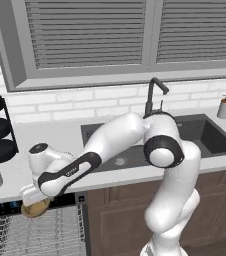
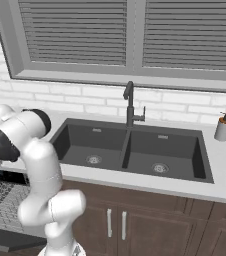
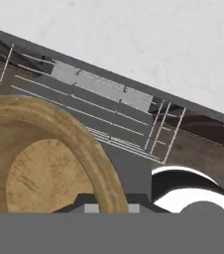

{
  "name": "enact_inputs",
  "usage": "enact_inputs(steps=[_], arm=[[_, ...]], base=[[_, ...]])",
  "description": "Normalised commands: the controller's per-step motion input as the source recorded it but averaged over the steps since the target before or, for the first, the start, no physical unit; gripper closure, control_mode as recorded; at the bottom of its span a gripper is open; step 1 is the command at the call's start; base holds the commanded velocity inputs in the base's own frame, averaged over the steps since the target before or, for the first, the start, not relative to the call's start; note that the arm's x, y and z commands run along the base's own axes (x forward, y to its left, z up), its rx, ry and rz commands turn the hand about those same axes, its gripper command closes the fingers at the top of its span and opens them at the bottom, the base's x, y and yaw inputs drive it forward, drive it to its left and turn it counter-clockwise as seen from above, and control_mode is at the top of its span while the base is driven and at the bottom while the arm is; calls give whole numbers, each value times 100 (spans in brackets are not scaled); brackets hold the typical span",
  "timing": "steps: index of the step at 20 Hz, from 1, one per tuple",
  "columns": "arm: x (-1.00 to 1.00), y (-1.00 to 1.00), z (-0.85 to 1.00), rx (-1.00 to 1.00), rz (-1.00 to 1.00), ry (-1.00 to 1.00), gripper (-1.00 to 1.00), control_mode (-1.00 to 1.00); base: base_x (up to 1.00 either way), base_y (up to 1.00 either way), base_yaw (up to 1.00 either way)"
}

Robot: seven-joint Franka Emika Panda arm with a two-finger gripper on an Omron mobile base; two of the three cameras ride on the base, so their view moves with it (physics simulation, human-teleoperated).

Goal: Pick up the cup and bowl from the counter, place them in the dishwasher, and close the dishwasher door.

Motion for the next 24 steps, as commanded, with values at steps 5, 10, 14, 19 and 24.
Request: enact_inputs(steps=[5, 10, 14, 19, 24], arm=[[-72, -9, 34, 0, -1, 0, 100, -100], [-51, 0, 56, 0, -11, 0, 100, -100], [-32, 11, 60, -6, -18, 4, 100, -100], [-1, 43, 30, -24, -22, 19, 100, -100], [0, 60, 3, -36, -30, 28, 100, -100]], base=[[0, 0, 0], [0, 0, 0], [0, 0, 0], [0, 0, 0], [0, 0, 0]])
